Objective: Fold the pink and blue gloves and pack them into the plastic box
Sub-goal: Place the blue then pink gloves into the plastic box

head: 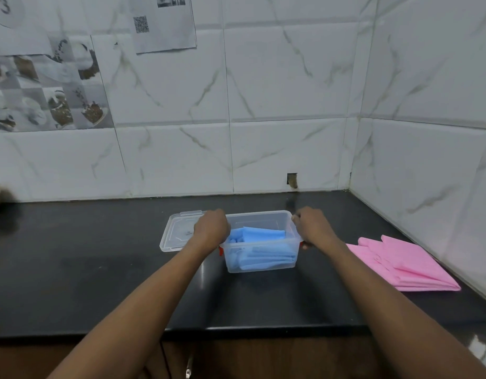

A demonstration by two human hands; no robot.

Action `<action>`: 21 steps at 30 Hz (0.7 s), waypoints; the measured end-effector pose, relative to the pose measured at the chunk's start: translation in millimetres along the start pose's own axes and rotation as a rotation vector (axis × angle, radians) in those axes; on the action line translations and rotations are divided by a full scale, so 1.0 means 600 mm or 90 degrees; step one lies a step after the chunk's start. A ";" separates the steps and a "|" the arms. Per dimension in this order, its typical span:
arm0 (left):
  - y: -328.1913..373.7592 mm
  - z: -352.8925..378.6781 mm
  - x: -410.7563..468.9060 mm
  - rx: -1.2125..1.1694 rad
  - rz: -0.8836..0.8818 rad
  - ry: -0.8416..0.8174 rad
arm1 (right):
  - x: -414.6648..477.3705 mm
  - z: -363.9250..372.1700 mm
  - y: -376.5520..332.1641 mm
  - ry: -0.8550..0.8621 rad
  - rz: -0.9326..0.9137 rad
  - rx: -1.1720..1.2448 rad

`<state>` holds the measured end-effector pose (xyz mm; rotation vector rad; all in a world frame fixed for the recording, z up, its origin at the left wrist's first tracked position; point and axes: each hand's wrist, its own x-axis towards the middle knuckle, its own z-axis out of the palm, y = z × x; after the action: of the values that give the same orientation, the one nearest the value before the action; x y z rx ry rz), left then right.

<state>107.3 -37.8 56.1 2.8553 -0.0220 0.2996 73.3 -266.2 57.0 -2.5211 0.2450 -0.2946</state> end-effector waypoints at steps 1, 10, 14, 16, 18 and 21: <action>-0.002 0.001 -0.004 -0.001 -0.003 0.008 | 0.000 0.007 -0.001 0.014 -0.004 -0.002; -0.009 0.008 -0.014 -0.017 -0.011 0.074 | -0.005 0.016 -0.001 0.048 -0.031 -0.026; -0.007 -0.004 -0.030 -0.053 0.011 0.213 | -0.011 -0.011 0.015 0.100 -0.032 0.038; -0.005 -0.007 -0.044 -0.087 0.077 0.293 | -0.016 -0.042 0.045 0.123 -0.040 0.053; 0.000 -0.008 -0.065 -0.112 0.152 0.317 | -0.027 -0.081 0.087 0.134 -0.047 -0.003; 0.005 0.000 -0.078 -0.109 0.228 0.279 | -0.046 -0.138 0.163 0.189 -0.009 -0.079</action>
<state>61.2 -41.1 47.2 2.5435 -0.4504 0.9379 14.2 -382.9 63.3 -2.5951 0.3724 -0.6799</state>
